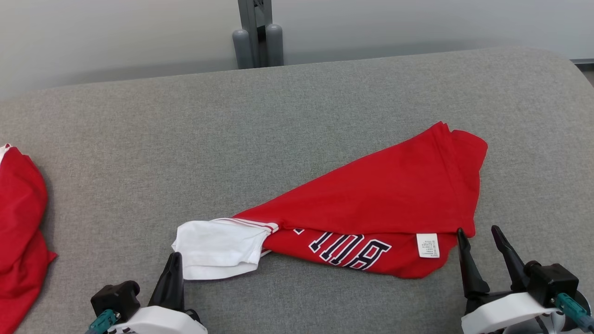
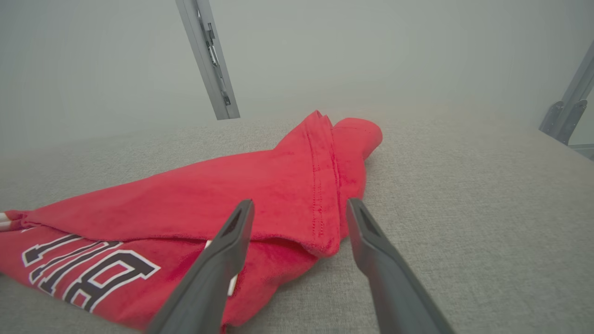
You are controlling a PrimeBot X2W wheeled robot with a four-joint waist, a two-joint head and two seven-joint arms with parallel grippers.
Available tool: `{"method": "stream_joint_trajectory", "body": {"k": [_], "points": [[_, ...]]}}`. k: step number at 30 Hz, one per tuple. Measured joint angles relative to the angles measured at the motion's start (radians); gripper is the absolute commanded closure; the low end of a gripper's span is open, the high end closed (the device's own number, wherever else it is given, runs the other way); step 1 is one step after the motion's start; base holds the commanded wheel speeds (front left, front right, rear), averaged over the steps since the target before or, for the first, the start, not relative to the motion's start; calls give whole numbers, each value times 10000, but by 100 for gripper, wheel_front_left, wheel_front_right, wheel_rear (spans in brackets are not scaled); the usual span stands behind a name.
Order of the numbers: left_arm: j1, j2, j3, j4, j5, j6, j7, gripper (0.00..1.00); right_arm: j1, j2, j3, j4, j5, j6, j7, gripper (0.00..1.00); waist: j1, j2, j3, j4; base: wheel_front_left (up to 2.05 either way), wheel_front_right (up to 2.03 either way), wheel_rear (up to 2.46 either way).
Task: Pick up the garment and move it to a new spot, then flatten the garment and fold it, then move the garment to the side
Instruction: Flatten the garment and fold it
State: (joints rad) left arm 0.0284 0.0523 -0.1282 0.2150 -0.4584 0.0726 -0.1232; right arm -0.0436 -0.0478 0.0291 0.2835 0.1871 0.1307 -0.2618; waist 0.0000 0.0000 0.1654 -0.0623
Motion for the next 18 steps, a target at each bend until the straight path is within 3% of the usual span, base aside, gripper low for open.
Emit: {"method": "stream_joint_trajectory", "body": {"k": [8, 18], "points": [[317, 90, -77, -782, -19, 253, 614, 100, -49, 0, 13, -4, -15, 0, 0, 0, 1, 0, -31, 48, 0, 0, 0], [339, 251, 439, -2194, -548, -2, -94, 100, -73, 0, 10, 48, 35, 0, 0, 0, 0, 0, -6, 98, 0, 0, 0]]}}
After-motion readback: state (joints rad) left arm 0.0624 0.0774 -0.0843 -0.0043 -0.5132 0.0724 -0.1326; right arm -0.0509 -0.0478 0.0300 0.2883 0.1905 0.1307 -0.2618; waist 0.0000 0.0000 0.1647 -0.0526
